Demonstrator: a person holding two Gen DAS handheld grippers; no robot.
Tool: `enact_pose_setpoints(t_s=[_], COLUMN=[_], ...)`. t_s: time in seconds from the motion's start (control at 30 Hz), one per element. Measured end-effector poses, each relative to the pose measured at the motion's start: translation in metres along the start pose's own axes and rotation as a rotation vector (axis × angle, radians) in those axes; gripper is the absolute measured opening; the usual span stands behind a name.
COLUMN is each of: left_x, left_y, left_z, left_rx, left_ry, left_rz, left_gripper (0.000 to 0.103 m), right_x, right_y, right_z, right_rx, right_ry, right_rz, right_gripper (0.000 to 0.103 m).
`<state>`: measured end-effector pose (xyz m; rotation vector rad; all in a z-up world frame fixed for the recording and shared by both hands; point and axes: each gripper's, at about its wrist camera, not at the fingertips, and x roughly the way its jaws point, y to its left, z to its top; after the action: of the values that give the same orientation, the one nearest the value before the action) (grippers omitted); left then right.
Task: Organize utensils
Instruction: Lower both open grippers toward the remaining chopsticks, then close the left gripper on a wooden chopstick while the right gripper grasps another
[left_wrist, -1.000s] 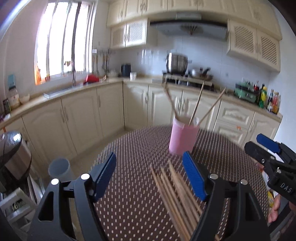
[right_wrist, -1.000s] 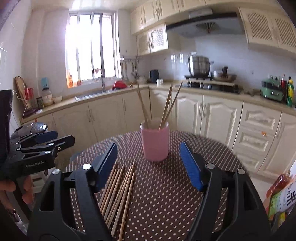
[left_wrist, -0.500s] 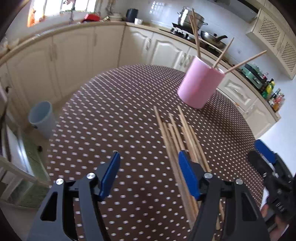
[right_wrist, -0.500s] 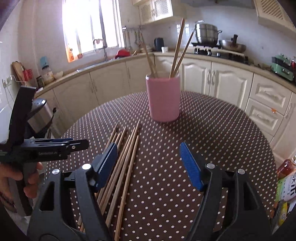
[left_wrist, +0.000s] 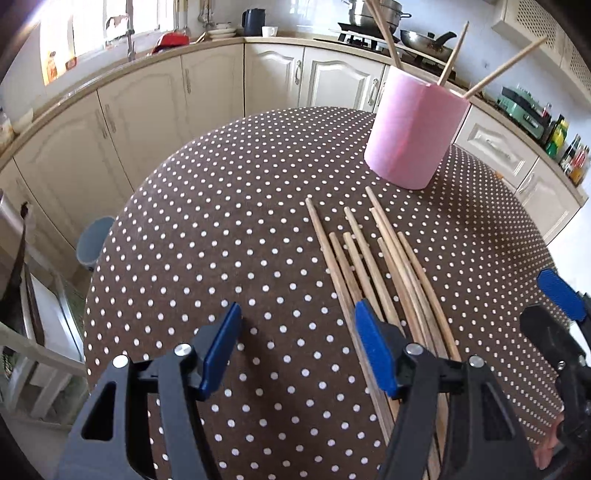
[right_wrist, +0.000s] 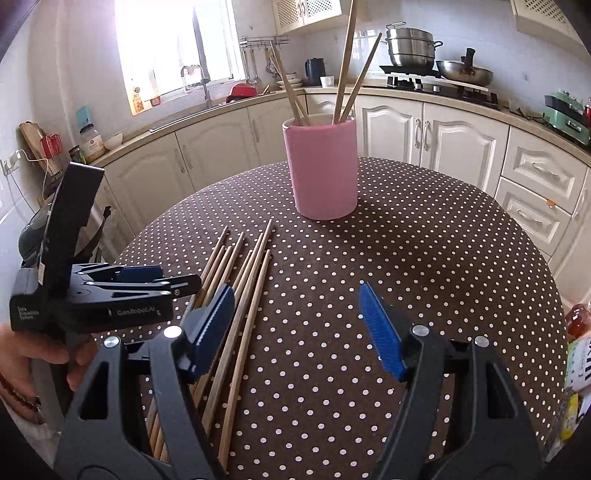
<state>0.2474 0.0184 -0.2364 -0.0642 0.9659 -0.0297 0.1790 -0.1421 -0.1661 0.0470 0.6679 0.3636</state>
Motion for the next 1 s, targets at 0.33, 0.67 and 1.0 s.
enact_pose_setpoints(t_s=[0.33, 0.67, 1.0], left_x=[0.007, 0.012, 0.015], left_y=[-0.003, 0.0, 0.011], left_z=[0.016, 0.027, 0.023], left_rx=[0.012, 0.05, 0.07], left_ry=[0.034, 0.031, 0.008], left_rz=[0.01, -0.011, 0.014], left_gripper=[0.063, 0.046, 0.021], right_x=[0.013, 0.022, 0.049], right_y=[-0.006, 0.003, 0.014], right_z=[0.001, 0.003, 0.009], right_rx=[0.015, -0.018, -0.069], right_ry=[0.024, 0.055, 0.157], right_rz=[0.006, -0.004, 0.01], right_gripper=[0.07, 0.07, 0.07])
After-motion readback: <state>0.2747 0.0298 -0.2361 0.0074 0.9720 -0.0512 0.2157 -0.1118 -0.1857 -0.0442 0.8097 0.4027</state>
